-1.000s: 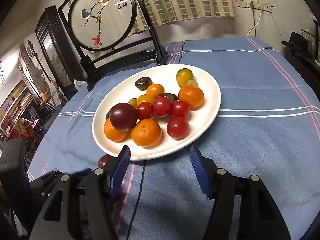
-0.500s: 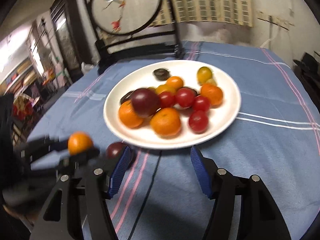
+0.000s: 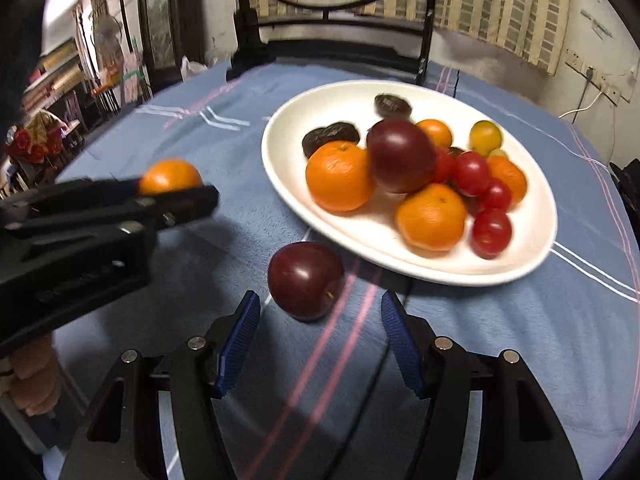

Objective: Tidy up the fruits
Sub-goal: 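Grasp an orange with the left tool while the right tool grasps a dark red tomato, then carry the orange and dark red tomato over the plate and open both tools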

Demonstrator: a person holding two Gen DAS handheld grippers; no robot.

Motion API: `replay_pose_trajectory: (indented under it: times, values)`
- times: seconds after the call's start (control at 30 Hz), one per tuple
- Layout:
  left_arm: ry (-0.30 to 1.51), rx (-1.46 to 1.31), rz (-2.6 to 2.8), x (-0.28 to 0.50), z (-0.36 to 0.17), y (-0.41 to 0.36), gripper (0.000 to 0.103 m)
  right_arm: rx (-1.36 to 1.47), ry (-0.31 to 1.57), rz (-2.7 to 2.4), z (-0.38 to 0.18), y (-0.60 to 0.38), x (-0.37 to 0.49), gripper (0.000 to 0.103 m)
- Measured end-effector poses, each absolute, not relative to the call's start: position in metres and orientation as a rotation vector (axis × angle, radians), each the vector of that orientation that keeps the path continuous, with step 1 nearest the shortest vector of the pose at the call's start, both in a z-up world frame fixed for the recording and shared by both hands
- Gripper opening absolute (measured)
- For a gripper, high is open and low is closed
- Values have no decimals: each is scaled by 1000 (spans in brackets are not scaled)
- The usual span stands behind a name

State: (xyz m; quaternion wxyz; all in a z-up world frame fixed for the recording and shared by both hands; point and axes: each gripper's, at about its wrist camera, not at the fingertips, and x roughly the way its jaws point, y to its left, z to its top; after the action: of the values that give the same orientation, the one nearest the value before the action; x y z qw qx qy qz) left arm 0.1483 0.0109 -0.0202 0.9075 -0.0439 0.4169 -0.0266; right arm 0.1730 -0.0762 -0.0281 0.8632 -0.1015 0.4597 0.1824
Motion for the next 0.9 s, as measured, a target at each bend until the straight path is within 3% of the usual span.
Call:
replay_pose_trajectory:
  times: [0.1, 0.17, 0.23, 0.7, 0.9]
  values:
    - [848, -98, -51, 149, -18, 15, 39, -225, 961, 354, -34, -66, 180, 63]
    - [852, -100, -47, 151, -19, 17, 39, -204, 957, 335, -35, -64, 185, 56]
    - [864, -105, -44, 153, -22, 18, 39, -168, 961, 336, -33, -66, 187, 39]
    - [846, -28, -87, 147, -22, -2, 39, 42, 883, 242, 13, -169, 155, 39]
    - [869, -71, -148, 166, 9, -3, 39, 51, 832, 222, 31, -188, 171, 39]
